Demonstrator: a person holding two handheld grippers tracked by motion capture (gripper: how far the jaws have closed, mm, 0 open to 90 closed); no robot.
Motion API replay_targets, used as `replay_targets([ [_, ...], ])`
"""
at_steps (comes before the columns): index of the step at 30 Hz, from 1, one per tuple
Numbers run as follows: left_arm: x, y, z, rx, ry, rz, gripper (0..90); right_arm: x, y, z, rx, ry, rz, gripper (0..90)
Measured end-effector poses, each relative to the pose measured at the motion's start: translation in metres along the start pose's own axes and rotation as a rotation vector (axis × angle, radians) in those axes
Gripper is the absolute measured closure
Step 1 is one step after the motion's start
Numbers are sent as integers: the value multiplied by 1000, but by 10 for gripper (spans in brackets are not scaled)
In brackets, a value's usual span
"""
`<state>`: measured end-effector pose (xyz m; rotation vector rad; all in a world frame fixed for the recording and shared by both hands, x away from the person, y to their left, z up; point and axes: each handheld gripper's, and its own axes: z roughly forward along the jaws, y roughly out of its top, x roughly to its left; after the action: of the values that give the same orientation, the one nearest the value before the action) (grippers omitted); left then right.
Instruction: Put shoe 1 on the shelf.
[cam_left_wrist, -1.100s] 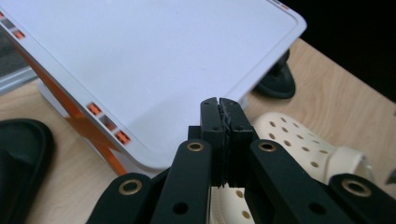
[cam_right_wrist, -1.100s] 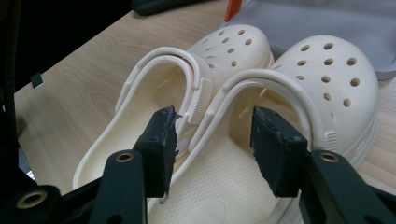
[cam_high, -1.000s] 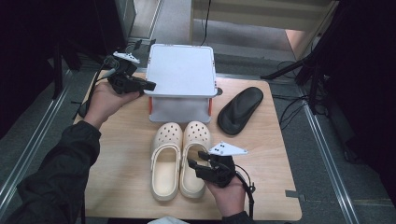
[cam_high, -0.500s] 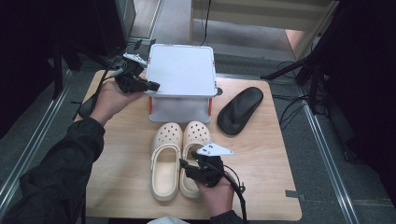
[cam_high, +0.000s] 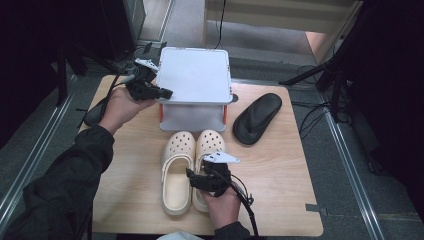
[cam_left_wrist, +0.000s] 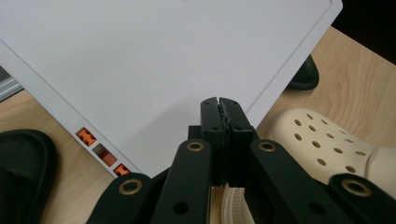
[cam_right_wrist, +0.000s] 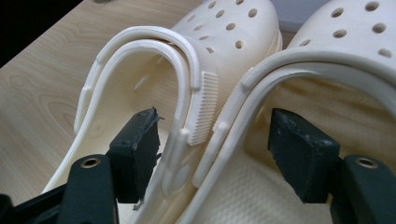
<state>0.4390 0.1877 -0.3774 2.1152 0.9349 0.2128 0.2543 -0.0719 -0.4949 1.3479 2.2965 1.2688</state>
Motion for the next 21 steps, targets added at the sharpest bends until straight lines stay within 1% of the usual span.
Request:
replay_targets([
  [1, 0, 0, 0, 0, 5, 0, 897, 1, 1, 3, 2, -4, 15, 332],
  [2, 0, 0, 0, 0, 5, 0, 897, 1, 1, 3, 2, -4, 15, 332],
  [3, 0, -1, 0, -4, 6, 0, 897, 3, 2, 6, 5, -15, 12, 327],
  [7, 0, -1, 0, -3, 7, 4, 897, 6, 3, 11, 8, -22, 15, 325],
  [10, -1, -1, -1, -4, 10, 6, 897, 7, 4, 17, 15, -35, 33, 317],
  [11, -1, -2, -1, -8, 11, 5, 897, 7, 4, 21, 23, -44, 36, 347],
  [13, -1, -2, -1, -9, 10, 5, 897, 6, 4, 22, 28, -53, 35, 360],
  [14, 0, -2, -1, -9, 10, 6, 897, 6, 3, 22, 29, -57, 32, 393],
  [15, 0, -2, -1, -10, 10, 7, 897, 6, 3, 22, 27, -64, 33, 402],
  [21, -1, -2, -1, -9, 11, 11, 898, 3, 5, 20, 46, -50, 47, 493],
])
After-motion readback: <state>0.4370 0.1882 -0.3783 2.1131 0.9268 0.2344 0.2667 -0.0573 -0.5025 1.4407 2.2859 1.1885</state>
